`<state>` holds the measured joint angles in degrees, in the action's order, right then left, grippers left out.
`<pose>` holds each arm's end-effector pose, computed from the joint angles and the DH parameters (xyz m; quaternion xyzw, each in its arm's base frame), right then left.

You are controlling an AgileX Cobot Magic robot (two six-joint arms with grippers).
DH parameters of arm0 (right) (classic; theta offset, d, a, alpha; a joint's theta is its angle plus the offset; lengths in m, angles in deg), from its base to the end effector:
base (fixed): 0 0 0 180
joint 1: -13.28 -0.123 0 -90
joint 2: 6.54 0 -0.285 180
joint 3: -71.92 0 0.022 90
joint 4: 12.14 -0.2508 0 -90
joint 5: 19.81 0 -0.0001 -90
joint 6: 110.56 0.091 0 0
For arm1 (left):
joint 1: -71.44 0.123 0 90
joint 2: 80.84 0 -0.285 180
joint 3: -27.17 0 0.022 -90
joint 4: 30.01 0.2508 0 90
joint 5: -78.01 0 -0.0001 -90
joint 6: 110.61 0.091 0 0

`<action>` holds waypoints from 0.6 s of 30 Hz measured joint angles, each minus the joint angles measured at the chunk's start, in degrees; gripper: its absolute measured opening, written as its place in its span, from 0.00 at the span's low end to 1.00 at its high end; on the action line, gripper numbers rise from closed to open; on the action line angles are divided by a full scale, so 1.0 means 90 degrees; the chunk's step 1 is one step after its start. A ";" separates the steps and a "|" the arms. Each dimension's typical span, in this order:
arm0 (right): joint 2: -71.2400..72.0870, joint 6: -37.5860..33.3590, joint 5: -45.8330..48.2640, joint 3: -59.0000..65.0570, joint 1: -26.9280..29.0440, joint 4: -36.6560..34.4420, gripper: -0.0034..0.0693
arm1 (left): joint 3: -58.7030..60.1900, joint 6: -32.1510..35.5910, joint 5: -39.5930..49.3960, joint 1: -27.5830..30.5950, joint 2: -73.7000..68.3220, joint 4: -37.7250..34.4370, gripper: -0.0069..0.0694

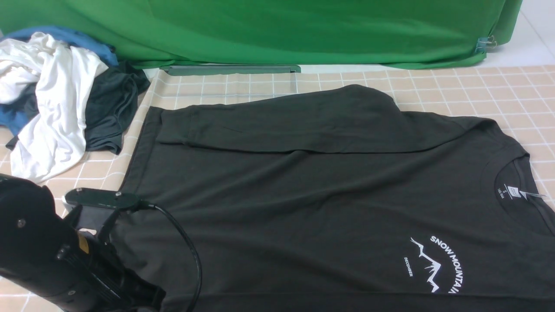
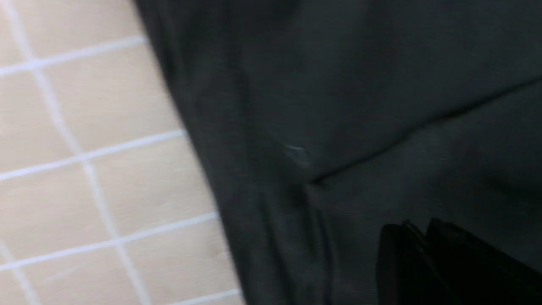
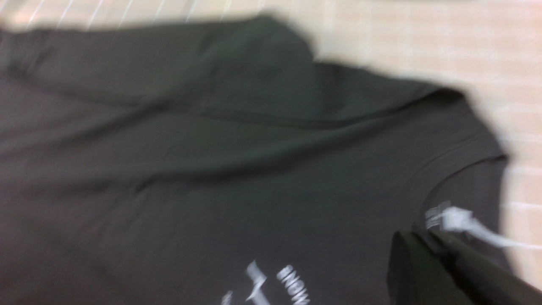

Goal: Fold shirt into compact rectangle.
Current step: 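Grasp the left edge of the dark T-shirt lying flat on the table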

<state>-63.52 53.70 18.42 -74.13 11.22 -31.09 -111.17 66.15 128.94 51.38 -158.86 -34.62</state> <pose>0.1656 0.0243 0.3254 -0.0656 0.8914 0.0960 0.4379 0.1714 -0.0686 0.2071 0.1232 0.9885 -0.0490 0.0734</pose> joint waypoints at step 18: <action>-0.0240 -0.0776 0.0079 -0.0032 0.0000 -0.0480 0.10 | 0.0000 -0.0587 -0.0681 0.0000 -0.1027 -0.0010 0.71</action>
<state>-65.68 46.71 19.14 -74.42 11.22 -35.41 -111.17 60.87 122.81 51.38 -168.10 -34.71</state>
